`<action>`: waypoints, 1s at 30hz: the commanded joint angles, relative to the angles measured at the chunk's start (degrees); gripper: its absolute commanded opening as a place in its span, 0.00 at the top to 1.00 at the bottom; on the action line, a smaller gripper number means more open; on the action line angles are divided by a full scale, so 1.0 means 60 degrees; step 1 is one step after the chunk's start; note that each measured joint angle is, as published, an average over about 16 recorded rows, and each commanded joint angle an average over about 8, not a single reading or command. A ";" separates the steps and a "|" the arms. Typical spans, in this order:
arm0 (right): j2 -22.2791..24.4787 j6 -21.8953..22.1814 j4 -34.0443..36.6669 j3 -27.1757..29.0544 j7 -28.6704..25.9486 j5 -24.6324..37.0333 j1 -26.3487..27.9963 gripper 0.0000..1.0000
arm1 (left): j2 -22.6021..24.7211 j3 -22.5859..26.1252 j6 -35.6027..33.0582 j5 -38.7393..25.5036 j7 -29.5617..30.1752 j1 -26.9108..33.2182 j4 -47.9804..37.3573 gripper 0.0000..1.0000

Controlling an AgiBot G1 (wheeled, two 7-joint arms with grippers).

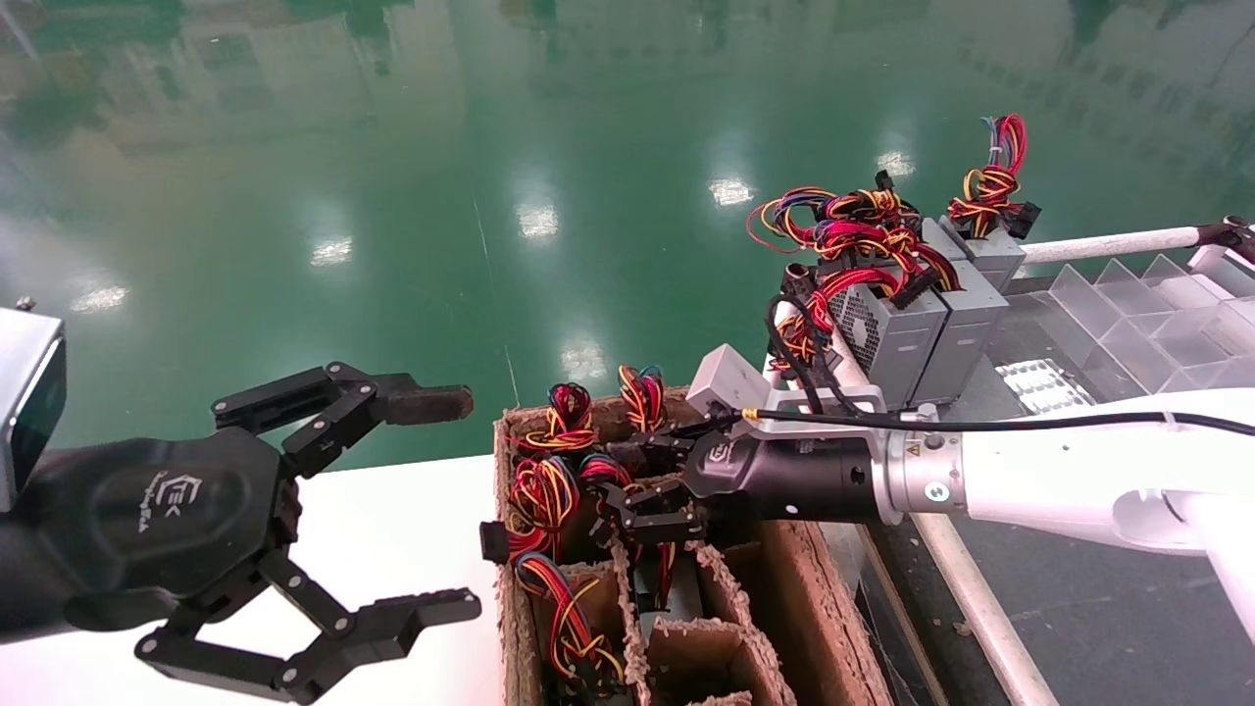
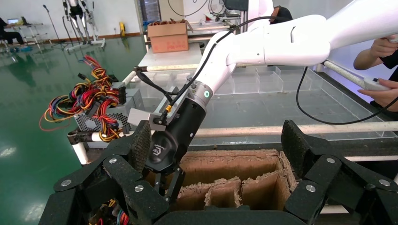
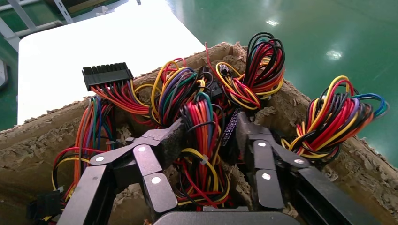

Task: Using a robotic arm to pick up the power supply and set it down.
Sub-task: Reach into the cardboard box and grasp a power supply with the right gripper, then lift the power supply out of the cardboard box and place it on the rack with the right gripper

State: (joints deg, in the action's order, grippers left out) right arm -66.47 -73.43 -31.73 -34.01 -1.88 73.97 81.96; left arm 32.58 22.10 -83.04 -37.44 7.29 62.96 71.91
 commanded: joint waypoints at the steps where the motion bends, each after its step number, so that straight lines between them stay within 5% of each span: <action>1: -0.0038 0.0001 0.0102 0.0006 0.0047 -0.0012 0.0010 1.00 | 0.0000 0.0000 0.0000 0.0000 0.0000 0.0000 0.0000 0.00; 30: 0.0110 -0.1030 0.1189 0.0364 0.0422 -0.0740 0.0223 1.00 | 0.0000 0.0001 0.0000 0.0001 -0.0001 0.0000 0.0000 0.00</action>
State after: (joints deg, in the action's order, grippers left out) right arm -65.67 -79.63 -24.89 -31.75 0.82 69.47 83.28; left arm 32.58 22.10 -83.04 -37.43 7.29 62.96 71.91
